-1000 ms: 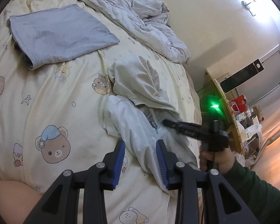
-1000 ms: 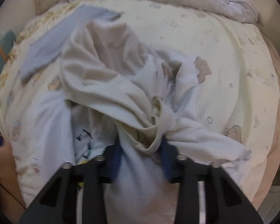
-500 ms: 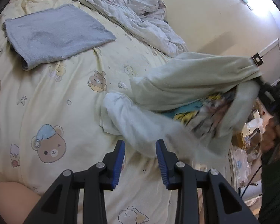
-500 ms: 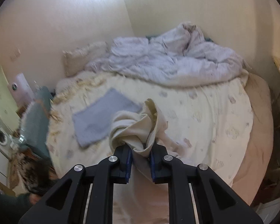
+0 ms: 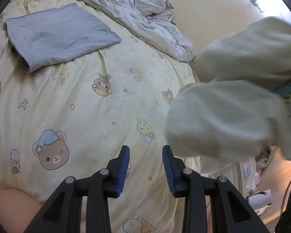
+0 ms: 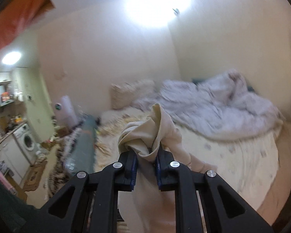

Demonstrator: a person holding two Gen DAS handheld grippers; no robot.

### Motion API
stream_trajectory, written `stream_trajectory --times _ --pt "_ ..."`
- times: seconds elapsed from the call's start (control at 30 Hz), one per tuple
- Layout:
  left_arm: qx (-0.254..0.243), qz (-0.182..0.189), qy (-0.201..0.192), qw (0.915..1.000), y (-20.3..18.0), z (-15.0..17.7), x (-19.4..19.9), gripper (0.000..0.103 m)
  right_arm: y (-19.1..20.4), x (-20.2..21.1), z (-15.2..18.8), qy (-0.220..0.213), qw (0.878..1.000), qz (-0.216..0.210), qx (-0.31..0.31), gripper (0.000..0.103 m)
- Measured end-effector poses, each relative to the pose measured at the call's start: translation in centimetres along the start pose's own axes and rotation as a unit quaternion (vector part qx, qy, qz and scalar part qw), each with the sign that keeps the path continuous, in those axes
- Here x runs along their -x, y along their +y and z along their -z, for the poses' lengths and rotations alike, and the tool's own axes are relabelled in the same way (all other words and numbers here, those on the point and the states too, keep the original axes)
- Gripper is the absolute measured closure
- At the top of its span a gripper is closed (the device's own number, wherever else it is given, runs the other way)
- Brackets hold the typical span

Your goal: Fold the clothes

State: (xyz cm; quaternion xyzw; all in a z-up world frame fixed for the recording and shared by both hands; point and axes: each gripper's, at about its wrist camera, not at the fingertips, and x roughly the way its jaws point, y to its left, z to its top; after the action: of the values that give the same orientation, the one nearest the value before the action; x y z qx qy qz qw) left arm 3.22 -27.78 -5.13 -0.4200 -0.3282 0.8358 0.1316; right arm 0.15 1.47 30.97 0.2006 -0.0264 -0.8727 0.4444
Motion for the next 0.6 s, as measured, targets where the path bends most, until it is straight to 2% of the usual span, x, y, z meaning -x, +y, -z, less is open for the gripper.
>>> stream_trajectory --times 0.1,0.17,0.33,0.4,0.47,0.6 --pt "0.000 0.002 0.000 1.0000 -0.1 0.0 -0.1 0.068 0.7 2.4 -1.2 -0.002 1.000 -0.008 0.018 0.087" --pt "-0.002 0.002 0.000 1.0000 -0.2 0.0 -0.1 0.068 0.3 3.1 -1.2 0.010 1.000 0.004 0.027 0.087" --pt "0.000 0.005 0.000 1.0000 -0.1 0.0 -0.2 0.068 -2.7 1.2 1.0 0.071 0.996 0.044 0.026 0.087" --pt "0.002 0.006 0.000 1.0000 -0.1 -0.1 -0.3 0.068 -3.9 -1.1 2.3 0.117 0.992 0.044 0.029 0.087" --pt "0.002 0.007 0.001 1.0000 -0.1 -0.1 -0.5 0.068 -4.9 -5.0 4.7 0.182 0.981 0.053 0.044 0.087" --pt "-0.007 0.006 0.004 1.0000 -0.4 0.0 -0.6 0.068 -7.0 -15.4 12.2 0.323 0.942 0.054 0.071 0.086"
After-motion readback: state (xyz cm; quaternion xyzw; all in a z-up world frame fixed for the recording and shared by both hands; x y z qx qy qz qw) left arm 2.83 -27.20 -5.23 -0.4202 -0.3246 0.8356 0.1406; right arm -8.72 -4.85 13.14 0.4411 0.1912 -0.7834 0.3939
